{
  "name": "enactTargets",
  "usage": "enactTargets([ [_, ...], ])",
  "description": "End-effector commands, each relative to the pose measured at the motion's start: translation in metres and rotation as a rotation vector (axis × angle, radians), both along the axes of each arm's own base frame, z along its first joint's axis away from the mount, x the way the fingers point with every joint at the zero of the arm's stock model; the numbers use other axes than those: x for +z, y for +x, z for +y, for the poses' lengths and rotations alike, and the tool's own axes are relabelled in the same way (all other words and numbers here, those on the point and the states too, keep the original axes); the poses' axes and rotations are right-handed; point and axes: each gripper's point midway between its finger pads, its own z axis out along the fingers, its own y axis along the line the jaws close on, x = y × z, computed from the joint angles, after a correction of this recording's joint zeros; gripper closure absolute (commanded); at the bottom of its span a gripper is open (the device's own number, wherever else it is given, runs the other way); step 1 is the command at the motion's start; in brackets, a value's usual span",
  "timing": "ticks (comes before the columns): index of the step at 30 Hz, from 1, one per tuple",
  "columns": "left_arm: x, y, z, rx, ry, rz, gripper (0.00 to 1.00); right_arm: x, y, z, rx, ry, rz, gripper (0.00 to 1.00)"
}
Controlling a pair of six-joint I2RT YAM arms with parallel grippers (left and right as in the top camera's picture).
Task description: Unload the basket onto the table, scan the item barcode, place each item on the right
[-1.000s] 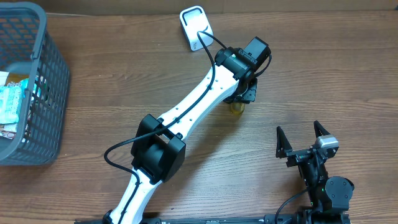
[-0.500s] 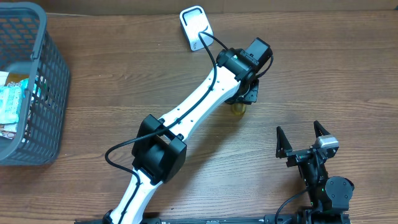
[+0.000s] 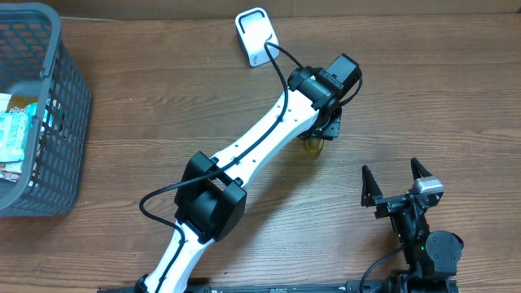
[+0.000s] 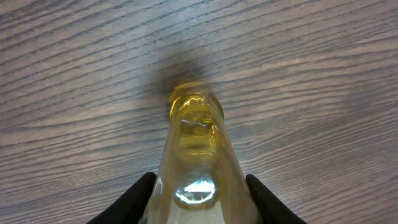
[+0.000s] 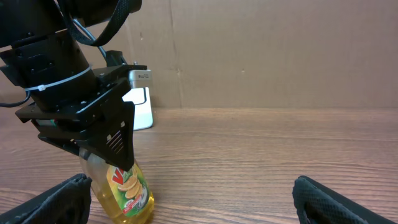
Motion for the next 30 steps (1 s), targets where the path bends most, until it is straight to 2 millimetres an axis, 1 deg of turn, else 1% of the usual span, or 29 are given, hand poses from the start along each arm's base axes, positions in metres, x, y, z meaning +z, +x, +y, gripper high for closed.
enactTargets([
  [1, -0.0038, -0.0002, -0.0004, 0.007, 0.015, -0.004, 0.58, -0.0021, 0.0001, 0.0001, 0.002, 0.003, -0.002, 0.00],
  [6, -0.0060, -0.0011, 0.0005, 0.007, 0.020, 0.000, 0.55, -0.0021, 0.0001, 0.0001, 0.002, 0.003, -0.002, 0.00],
  [10, -0.0060, -0.0011, 0.0005, 0.007, 0.020, 0.000, 0.45, -0.0021, 0.0001, 0.0001, 0.002, 0.003, -0.002, 0.00],
  [12, -0.0060, -0.0010, 0.0005, 0.007, 0.019, 0.000, 0.36, -0.0021, 0.0001, 0.0001, 0.002, 0.003, -0.002, 0.00],
  [13, -0.0060, -0.0010, 0.0005, 0.007, 0.019, 0.000, 0.34, -0.0021, 0.0001, 0.0001, 0.002, 0.003, -0.002, 0.00],
  [19, -0.0056, 0.0001, -0.0006, 0.006, 0.015, -0.005, 0.22, -0.0021, 0.0001, 0.0001, 0.002, 0.003, -0.002, 0.00],
  [21, -0.0055, 0.0003, -0.0011, 0.007, 0.012, -0.006, 0.21, -0.0021, 0.0001, 0.0001, 0.002, 0.003, -0.002, 0.00],
  [28, -0.0053, 0.0006, -0.0020, 0.006, 0.008, -0.006, 0.24, -0.0021, 0.0001, 0.0001, 0.002, 0.003, -0.002, 0.00],
  [29, -0.0051, 0.0009, -0.0024, 0.006, 0.007, -0.008, 0.28, -0.0021, 0.0001, 0.0001, 0.002, 0.003, -0.002, 0.00],
  [30, -0.0051, 0.0010, -0.0024, 0.006, 0.007, -0.008, 0.35, -0.0021, 0.0001, 0.0001, 0.002, 0.003, -0.002, 0.00],
])
